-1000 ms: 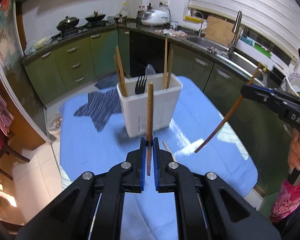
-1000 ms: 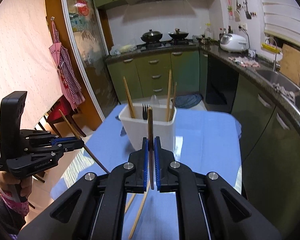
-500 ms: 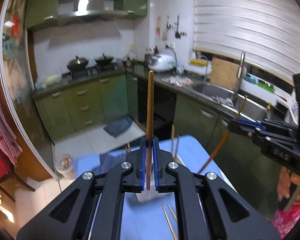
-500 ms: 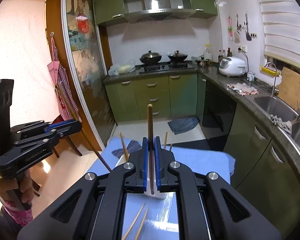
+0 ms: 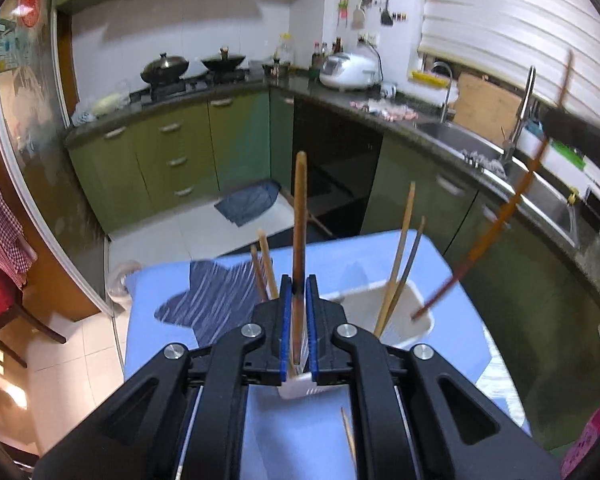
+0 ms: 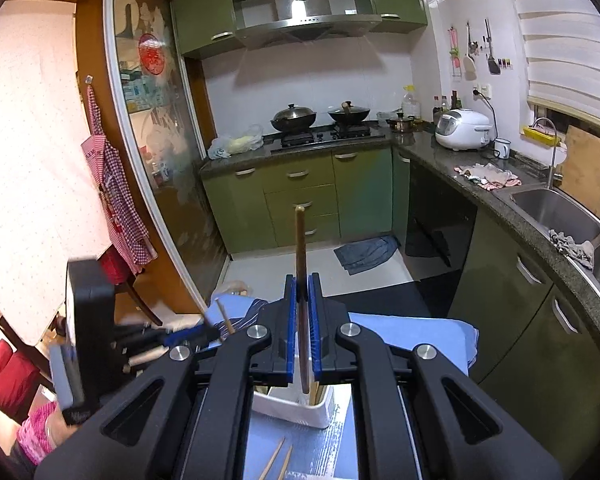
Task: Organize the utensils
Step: 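Carry both chopsticks to the white caddy and open left tool to drop its chopstick, then open right tool to drop its chopstick into the white caddy, then grasp one of the last two wooden chopsticks with left tool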
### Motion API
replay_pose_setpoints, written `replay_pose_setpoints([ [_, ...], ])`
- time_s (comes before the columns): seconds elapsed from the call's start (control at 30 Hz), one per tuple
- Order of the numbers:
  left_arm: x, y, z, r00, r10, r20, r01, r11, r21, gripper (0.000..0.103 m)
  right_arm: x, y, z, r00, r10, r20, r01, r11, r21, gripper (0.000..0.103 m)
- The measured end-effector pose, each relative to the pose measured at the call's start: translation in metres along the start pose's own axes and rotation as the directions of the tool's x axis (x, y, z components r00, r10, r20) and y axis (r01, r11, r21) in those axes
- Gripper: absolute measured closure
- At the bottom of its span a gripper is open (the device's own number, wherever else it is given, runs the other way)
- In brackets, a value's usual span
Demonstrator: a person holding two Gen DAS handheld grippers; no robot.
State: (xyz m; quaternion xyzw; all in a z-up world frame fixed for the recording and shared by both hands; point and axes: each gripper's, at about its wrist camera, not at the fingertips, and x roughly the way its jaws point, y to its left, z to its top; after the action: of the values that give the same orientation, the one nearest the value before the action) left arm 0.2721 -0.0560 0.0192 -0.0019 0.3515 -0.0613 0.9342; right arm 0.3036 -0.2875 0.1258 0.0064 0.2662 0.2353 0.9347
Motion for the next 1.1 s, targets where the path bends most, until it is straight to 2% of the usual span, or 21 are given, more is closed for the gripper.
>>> replay_pose_setpoints([
  [0.07, -0.002, 0.000, -0.010, 1.000, -0.004, -0.007, 0.004, 1.000, 0.006, 0.074, 0.009, -0.002, -0.003, 1.000, 0.001, -0.002, -0.001, 1.000, 0.012, 0.096],
  [0.1, -0.006, 0.001, -0.014, 1.000, -0.010, -0.002, 0.010, 1.000, 0.005, 0.071, 0.013, -0.003, -0.003, 1.000, 0.004, -0.003, -0.004, 1.000, 0.016, 0.096],
  [0.2, -0.021, 0.002, -0.025, 1.000, -0.017, 0.013, 0.016, 1.000, 0.010, 0.069, 0.029, -0.003, -0.009, 1.000, 0.005, -0.027, -0.005, 1.000, 0.020, 0.096],
  [0.43, -0.053, -0.003, -0.056, 0.999, -0.054, 0.001, 0.054, 0.998, 0.042, 0.057, 0.060, 0.002, -0.038, 0.996, -0.002, -0.089, 0.004, 1.000, 0.018, 0.096],
  [0.67, -0.060, -0.008, -0.085, 0.996, -0.073, -0.051, 0.076, 0.996, 0.052, 0.056, 0.076, 0.011, -0.063, 0.992, -0.017, -0.127, 0.017, 1.000, 0.001, 0.096],
  [0.77, -0.059, -0.014, -0.095, 0.995, -0.070, -0.078, 0.074, 0.996, 0.055, 0.056, 0.068, 0.015, -0.065, 0.993, -0.029, -0.113, 0.028, 1.000, -0.012, 0.088],
  [0.93, -0.048, -0.021, -0.110, 0.989, -0.076, -0.130, 0.083, 0.996, 0.045, 0.056, 0.026, 0.018, -0.077, 0.997, -0.038, -0.061, 0.037, 0.999, -0.023, 0.087],
  [1.0, -0.038, -0.027, -0.120, 0.982, -0.082, -0.171, 0.090, 0.995, 0.038, 0.056, 0.004, 0.017, -0.097, 0.998, -0.044, -0.054, 0.043, 0.999, -0.018, 0.080],
  [1.1, -0.018, -0.038, -0.136, 0.968, -0.086, -0.235, 0.096, 0.995, 0.031, 0.056, -0.020, 0.009, -0.138, 0.995, -0.085, -0.061, 0.084, 0.996, -0.013, 0.079],
])
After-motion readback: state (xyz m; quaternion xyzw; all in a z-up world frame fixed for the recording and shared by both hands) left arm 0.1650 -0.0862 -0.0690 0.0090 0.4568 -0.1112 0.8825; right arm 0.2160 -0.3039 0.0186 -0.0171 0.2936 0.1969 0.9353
